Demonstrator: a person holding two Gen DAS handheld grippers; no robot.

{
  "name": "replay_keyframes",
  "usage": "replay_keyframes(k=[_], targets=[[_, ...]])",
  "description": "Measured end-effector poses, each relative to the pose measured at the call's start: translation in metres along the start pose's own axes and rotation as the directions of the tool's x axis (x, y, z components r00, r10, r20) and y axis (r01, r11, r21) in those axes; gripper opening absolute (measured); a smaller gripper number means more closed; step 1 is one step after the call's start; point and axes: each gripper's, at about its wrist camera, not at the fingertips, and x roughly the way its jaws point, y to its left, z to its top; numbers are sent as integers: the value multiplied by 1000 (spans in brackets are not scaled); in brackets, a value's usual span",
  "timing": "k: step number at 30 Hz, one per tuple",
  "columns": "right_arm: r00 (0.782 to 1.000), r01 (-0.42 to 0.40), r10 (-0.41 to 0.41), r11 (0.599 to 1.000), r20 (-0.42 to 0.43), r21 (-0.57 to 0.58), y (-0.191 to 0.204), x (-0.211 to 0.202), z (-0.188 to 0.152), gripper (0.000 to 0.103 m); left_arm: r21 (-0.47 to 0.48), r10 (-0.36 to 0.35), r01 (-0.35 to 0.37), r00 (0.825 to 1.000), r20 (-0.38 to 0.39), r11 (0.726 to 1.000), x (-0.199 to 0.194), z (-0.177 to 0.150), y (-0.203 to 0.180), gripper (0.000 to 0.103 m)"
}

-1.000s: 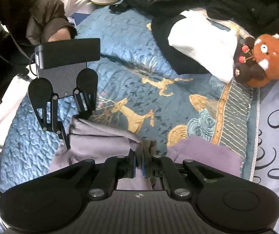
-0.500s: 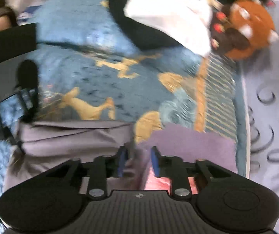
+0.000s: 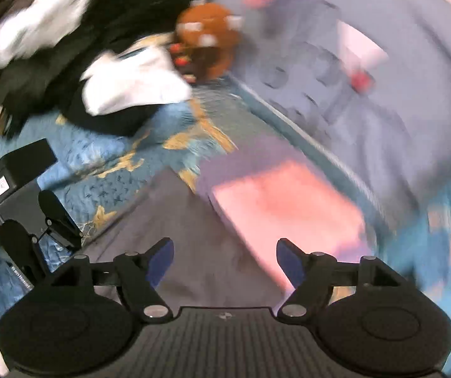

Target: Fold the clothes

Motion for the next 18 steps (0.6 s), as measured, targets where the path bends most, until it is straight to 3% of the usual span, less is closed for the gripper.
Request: replay_keyframes(k=[3, 5, 10, 13, 16, 18], targets=[[999, 53, -54, 977, -1, 206, -22, 8, -51, 66, 4, 13, -12, 1000, -3, 1000, 2, 1, -5, 51], [997, 47, -61, 958, 43, 284, -28, 19, -73, 60, 1, 15, -15, 1000, -4, 1000, 5, 2, -8, 51], [982, 22, -70, 965, 178, 260, -24, 45, -86, 58, 17, 19, -18, 1000, -7, 1000, 9, -1, -11, 53], [976, 41, -92, 967, 195, 250, -28, 61, -78, 59, 30, 18, -18, 1000, -10, 999, 10, 4, -14, 55], [976, 7, -62, 968, 211, 251, -36, 71, -73, 57, 41, 15, -15, 1000, -13, 999, 11, 6, -16, 57], [976, -1, -54, 968, 210, 253, -37, 73, -73, 42, 47, 13, -12, 1000, -14, 999, 11, 6, -17, 57]])
